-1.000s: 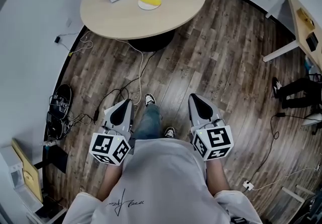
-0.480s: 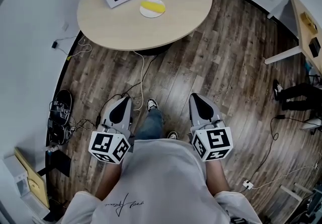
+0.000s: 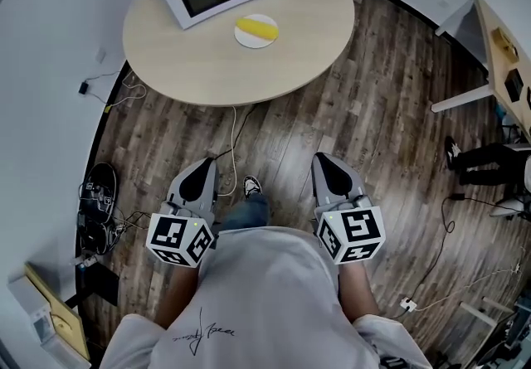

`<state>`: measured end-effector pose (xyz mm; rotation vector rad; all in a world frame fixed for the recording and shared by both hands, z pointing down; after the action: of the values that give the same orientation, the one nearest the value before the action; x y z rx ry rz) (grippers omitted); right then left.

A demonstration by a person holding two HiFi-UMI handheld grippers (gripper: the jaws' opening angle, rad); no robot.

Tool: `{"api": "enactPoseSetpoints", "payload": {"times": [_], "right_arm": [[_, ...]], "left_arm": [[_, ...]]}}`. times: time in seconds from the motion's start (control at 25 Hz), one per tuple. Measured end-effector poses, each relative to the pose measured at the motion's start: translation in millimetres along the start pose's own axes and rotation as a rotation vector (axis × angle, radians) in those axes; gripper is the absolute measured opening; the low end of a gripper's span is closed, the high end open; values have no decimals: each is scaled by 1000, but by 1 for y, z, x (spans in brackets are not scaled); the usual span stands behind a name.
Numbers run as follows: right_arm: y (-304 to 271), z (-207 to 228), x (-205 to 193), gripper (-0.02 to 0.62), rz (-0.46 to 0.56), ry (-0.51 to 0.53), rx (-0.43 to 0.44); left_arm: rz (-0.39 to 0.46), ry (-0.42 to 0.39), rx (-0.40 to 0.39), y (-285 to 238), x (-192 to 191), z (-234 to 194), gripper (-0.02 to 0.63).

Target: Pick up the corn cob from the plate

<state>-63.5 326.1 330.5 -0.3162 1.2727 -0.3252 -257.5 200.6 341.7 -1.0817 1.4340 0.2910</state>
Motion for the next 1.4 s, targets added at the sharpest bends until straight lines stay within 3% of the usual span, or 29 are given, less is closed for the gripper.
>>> {"api": "enactPoseSetpoints", "payload": {"times": [0.44,0.88,1.4], "right_arm": [[-58,-6,44,12,5,24,2],[-85,2,54,12,-28,15,22],[-136,82,96,12,-13,20,75]], "left_arm": [[47,-3,-51,-43,41,-44,-3],[32,13,-63,-70,50,-50,-3],[49,-33,1,-151,89,-31,-3]]}}
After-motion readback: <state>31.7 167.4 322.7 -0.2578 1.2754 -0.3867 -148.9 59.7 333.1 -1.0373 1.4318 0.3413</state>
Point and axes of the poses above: the fingertips, and each gripper's own axes: y backward along the fingers, z to its right, x out of its top, the point moved 4 cm from there along y, backward along the fingers, and after that the axes turned 10 degrees about x, right-handed, at the moved point
